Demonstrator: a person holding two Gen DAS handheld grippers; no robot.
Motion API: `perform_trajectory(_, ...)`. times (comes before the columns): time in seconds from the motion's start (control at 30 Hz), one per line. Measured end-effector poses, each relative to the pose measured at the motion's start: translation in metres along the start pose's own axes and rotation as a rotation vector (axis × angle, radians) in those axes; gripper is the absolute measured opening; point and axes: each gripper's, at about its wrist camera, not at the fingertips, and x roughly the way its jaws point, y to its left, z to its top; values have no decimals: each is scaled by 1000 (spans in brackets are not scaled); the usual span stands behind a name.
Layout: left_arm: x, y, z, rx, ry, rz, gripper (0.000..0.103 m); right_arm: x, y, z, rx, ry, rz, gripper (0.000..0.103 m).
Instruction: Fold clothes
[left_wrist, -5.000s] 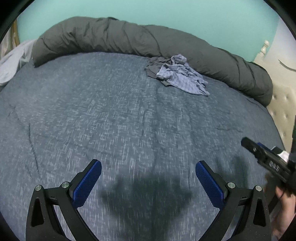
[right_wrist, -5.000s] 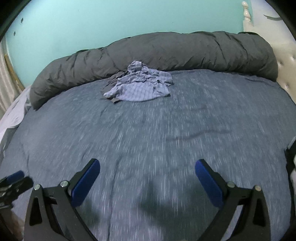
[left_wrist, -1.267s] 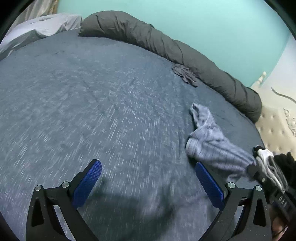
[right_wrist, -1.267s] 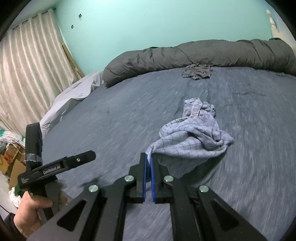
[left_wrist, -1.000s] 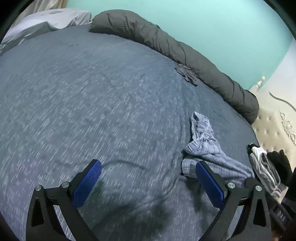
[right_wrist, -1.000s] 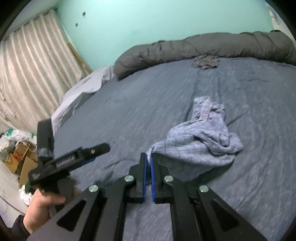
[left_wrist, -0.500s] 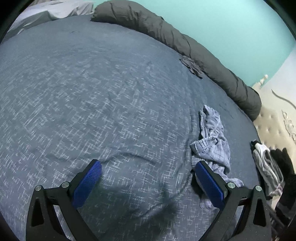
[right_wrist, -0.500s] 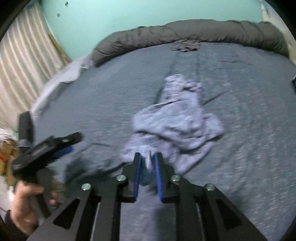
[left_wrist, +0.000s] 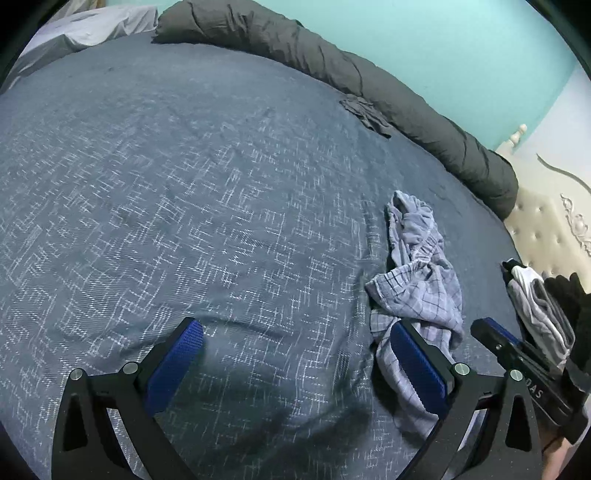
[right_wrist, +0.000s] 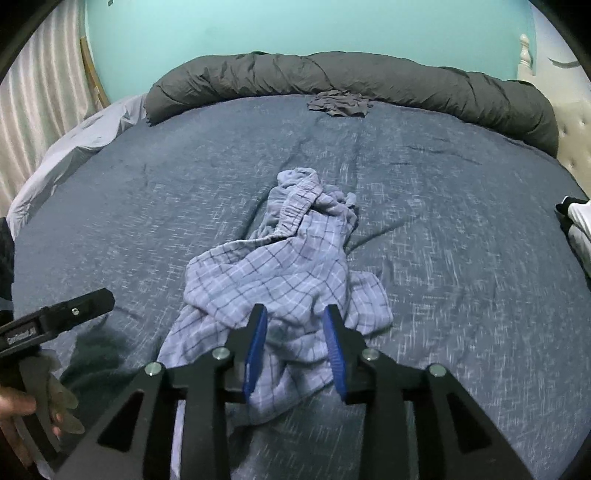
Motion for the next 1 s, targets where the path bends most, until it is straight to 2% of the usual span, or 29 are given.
perform_trajectory(0.23, 14, -5, 6, 11, 2, 10, 103, 19, -6, 5, 10, 22, -1, 35)
perform_trajectory(0.4, 26, -7, 9, 10, 13, 19, 103, 28, -18, 6, 67, 44, 75, 48)
perform_trajectory(0.5, 29, -10, 9, 18, 16, 20, 103, 30, -27, 6, 97, 37, 108, 50)
perform_trajectory(0.9, 36, -15, 9, 29, 13, 51, 103, 41, -21, 20, 60, 17, 200, 51)
perform_trajectory(0.93, 36, -16, 8, 32, 12, 52, 103, 42, -21, 19, 51, 18, 202, 50)
perform_trajectory(0.97, 36, -17, 8, 35, 13, 52, 103, 44, -21, 18, 44, 19, 203, 43)
perform_trajectory(1.0, 37, -18, 8, 36, 14, 51, 103, 45, -22, 17, 37, 19, 202, 30)
